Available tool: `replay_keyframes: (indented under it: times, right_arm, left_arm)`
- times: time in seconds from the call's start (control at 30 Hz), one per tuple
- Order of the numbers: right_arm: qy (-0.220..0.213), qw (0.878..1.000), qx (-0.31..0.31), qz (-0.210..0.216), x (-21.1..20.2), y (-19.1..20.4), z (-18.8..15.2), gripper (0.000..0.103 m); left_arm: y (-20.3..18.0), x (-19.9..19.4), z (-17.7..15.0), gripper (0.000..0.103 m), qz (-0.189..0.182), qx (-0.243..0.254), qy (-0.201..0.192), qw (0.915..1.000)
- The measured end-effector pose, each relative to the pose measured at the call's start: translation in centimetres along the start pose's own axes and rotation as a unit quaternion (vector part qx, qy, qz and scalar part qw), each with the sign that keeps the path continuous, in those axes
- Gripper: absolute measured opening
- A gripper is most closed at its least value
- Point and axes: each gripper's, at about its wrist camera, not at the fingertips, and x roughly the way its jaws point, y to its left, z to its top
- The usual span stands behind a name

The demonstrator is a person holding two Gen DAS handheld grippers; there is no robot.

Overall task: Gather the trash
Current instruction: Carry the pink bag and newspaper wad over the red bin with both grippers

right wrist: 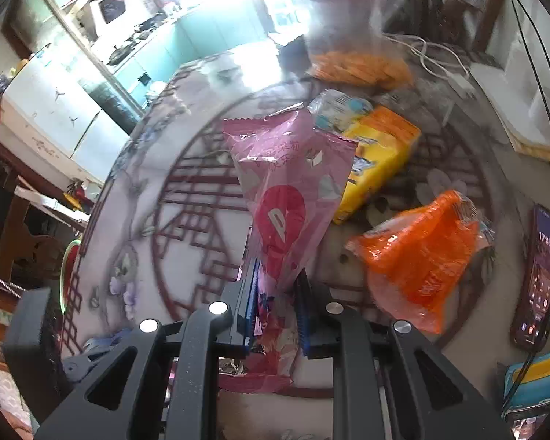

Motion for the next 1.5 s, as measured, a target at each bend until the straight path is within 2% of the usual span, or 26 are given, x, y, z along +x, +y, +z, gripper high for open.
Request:
replay_keyframes:
  times: [0.13, 0.27, 0.57, 0.9, 1.2, 1.5]
  right_arm:
    - [-0.002, 1.0, -0.012, 0.002, 0.0, 1.5, -0.3, 0.017]
    - [-0.004, 1.0, -0.02, 0.007, -0.2, 2.7, -0.5, 0.017]
    - [-0.016, 0.998, -0.062, 0.001, -0.8, 6.9, -0.5, 0.017]
    - [-0.007, 0.996, -0.089, 0.002, 0.9, 12.2, -0.5, 0.017]
    - [-0.007, 0.996, -0.085, -0.019, 2.7, 17.4, -0.4, 0.017]
    - [-0.008, 0.997, -0.068, -0.029, 4.6, 23.4, -0.7, 0.017]
  left_arm:
    - [1.2, -2.9, 0.2, 0.045, 0.033, 0.008, -0.042, 0.9985]
    - [3.0, -5.5, 0.1, 0.045, 0.056, -0.007, -0.077, 0.9954]
    - [7.3, -9.9, -0.6, 0.045, 0.083, -0.051, -0.126, 0.9871]
    - [12.7, -12.3, -3.0, 0.045, 0.094, -0.086, -0.136, 0.9825]
    - [17.6, -13.9, -3.5, 0.045, 0.083, -0.07, -0.137, 0.9846]
    - [24.1, -16.2, -3.7, 0.045, 0.075, -0.054, -0.135, 0.9866]
